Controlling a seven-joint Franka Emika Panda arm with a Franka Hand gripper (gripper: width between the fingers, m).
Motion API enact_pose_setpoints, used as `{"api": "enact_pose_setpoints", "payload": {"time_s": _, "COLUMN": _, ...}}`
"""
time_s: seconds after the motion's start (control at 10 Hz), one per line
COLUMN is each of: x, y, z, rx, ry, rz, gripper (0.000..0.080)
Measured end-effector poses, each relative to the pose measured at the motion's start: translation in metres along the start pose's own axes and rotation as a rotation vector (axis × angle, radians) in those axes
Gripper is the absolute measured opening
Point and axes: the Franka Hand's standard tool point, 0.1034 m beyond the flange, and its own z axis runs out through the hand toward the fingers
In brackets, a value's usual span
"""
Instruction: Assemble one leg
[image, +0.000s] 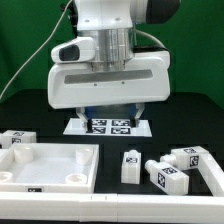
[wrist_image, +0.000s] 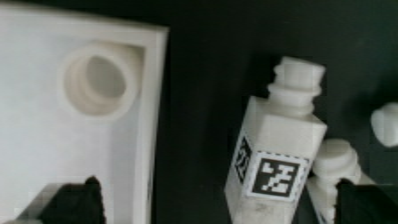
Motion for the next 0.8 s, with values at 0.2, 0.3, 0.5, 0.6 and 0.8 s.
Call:
{"api": "enact_pose_setpoints", "payload": {"time_s": 0.2, "x": 0.019, "y": -0.01, "z": 0.001, "rx": 0.007, "ry": -0.044, "rz": 0.154, "gripper": 0.0649}}
{"api": "enact_pose_setpoints", "payload": {"time_s": 0.3, "x": 0.035, "y": -0.014, "z": -0.001, "rx": 0.011, "ry": -0.055, "rz": 0.148, "gripper": 0.0649}}
{"api": "enact_pose_setpoints", "payload": {"time_s": 0.5, "x": 0.065, "y": -0.021, "z": -0.007, "rx": 0.02, "ry": -0.045, "rz": 0.129, "gripper": 0.0649}}
{"api": "enact_pose_setpoints", "payload": {"time_s": 0.6, "x": 0.077, "y": -0.018, "z": -0.009, "rx": 0.024, "ry": -0.028, "rz": 0.09, "gripper": 0.0649}}
{"api": "enact_pose_setpoints", "payload": {"time_s": 0.8, "x": 0.082, "y": -0.018, "z": -0.01, "rx": 0.026, "ry": -0.028, "rz": 0.058, "gripper": 0.0649}}
